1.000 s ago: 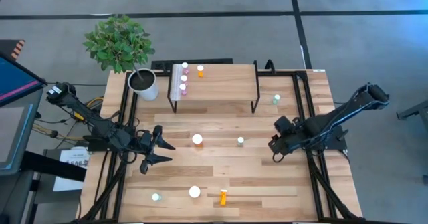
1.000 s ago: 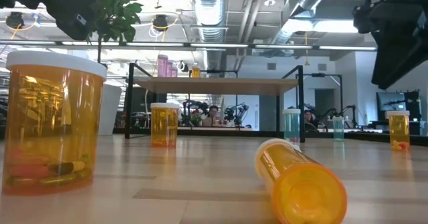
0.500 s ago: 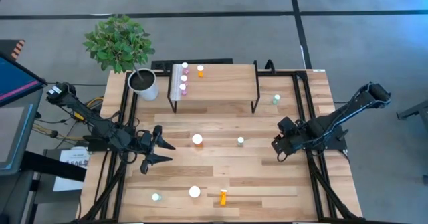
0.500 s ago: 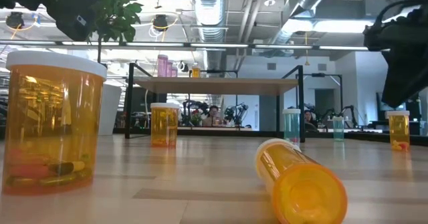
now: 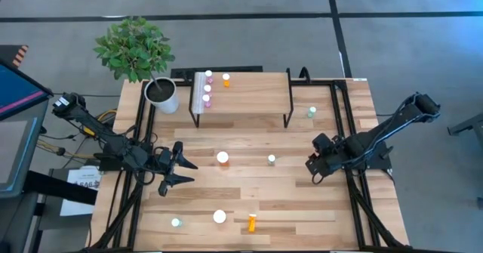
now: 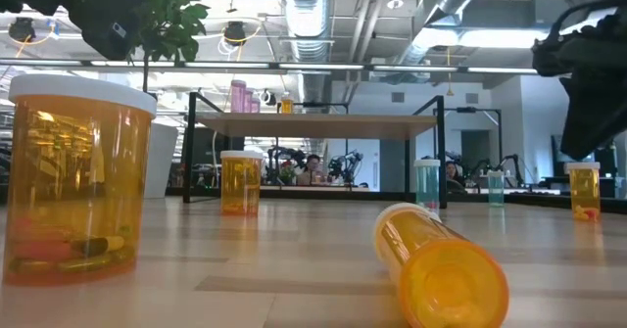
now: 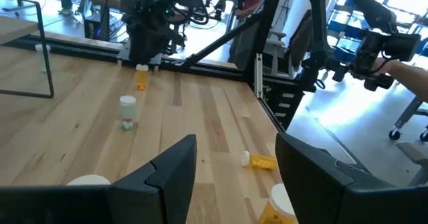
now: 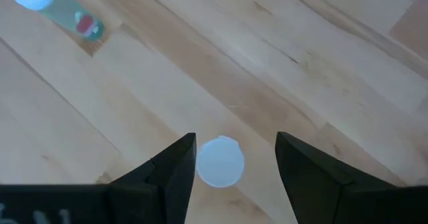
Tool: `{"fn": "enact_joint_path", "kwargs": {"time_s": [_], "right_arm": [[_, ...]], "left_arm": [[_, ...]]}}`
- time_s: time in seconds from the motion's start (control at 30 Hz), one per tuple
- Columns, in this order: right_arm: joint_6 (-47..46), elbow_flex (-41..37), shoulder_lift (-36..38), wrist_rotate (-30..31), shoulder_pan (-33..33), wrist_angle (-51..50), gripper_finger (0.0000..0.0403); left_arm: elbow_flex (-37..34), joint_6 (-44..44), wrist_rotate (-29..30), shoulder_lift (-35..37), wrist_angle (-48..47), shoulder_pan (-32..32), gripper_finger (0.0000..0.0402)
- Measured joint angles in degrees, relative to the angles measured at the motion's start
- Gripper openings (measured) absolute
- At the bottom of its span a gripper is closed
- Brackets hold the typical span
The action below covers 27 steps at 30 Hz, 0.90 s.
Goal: Pick and place medicine bottles onto shelf by color
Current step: Put the top small orange pill bottle on the shelf aligned with the other small orange pill bottle
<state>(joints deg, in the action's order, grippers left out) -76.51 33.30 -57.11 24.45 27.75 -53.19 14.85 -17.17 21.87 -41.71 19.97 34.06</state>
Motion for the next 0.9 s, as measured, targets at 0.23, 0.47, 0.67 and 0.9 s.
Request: {"fn": "enact_joint_path", "kwargs": {"time_s": [0.23,0.47,0.67,0.9], "right_arm": [[0.4,0.0,-2.0,-0.4,0.0,0.1,0.0226],[0.5,0.1,-3.5,-1.4,0.0,0.9,0.0226],[1.6,0.0,-3.7,-2.8,0.0,2.5,0.0226],[2.0,0.0,-3.7,-3.9,0.0,2.4,0.0226]], "left_arm": [[0.0,0.0,0.0,0.0,0.0,0.0,0.0192],[0.0,0.0,0.0,0.0,0.0,0.0,0.0192],[0.0,0.0,0.0,0.0,0.0,0.0,0.0192],[0.0,-0.3,0.0,0.0,0.0,0.0,0.0192]]}}
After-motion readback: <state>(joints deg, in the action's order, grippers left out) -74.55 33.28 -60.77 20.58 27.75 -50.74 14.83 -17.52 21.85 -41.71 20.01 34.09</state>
